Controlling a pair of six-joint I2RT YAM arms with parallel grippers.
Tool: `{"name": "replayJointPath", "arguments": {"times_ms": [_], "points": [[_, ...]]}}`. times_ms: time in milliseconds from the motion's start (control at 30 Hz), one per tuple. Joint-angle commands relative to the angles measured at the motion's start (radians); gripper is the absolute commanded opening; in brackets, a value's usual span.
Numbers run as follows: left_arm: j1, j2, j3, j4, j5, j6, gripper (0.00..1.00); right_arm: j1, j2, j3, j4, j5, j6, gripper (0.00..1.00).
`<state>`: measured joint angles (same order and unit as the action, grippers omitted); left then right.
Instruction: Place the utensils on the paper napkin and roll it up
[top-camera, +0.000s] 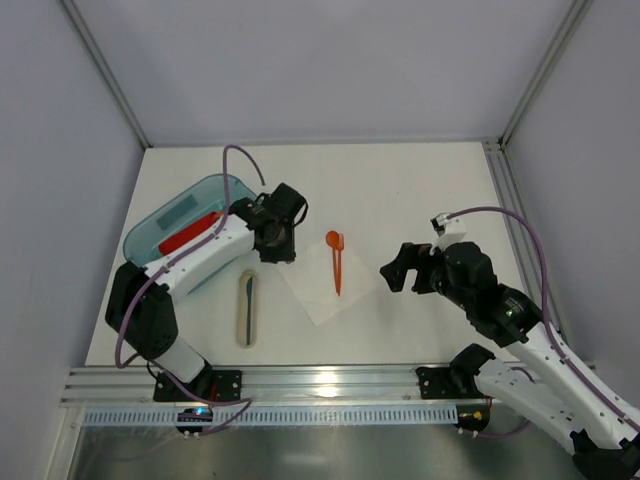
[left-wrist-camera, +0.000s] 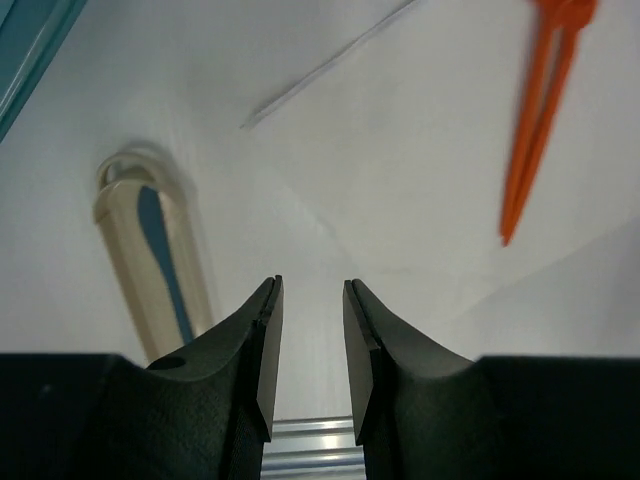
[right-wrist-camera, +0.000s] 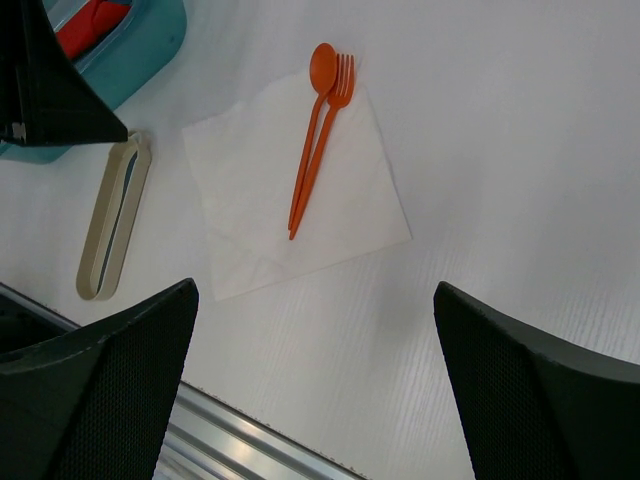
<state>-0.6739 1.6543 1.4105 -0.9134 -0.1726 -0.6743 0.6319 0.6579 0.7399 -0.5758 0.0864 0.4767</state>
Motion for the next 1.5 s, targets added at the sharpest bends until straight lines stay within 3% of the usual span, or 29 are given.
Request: {"name": "replayJointPath", "arguments": {"times_ms": [0,167,367,1067,1233,1367,1467], "points": [[0.036,-0.094,-0.189,-0.053,-0.073,-0.01,0.35,-0.001,-0.026,-0.01,0.039,-0.01,0.0,1.0],[0.143,-0.223,-0.384,0.021,-0.012,-0.021,0.33,-0.003,-0.029,-0.017,0.054,-0.042,0.005,1.0],[0.244,-0.226,-0.508,0.091,0.055,-0.018,0.29,-0.003,-0.046,0.001,0.025,-0.034,-0.013,1.0],[0.249,-0.071,-0.605,0.212,0.07,-0.034,0.27,-0.005,-0.07,-0.002,0.01,-0.02,-0.016,1.0],[0.249,-0.07,-0.614,0.223,0.091,-0.034,0.18,-0.003,-0.072,0.004,0.004,-0.019,-0.009,1.0],[0.25,-0.096,-0.605,0.203,0.091,-0.028,0.02,-0.003,-0.072,0.003,0.007,-0.03,0.007,1.0],[0.25,-0.117,-0.579,0.17,0.076,-0.027,0.0,-0.003,-0.067,0.003,0.013,-0.034,0.016,1.0]]}}
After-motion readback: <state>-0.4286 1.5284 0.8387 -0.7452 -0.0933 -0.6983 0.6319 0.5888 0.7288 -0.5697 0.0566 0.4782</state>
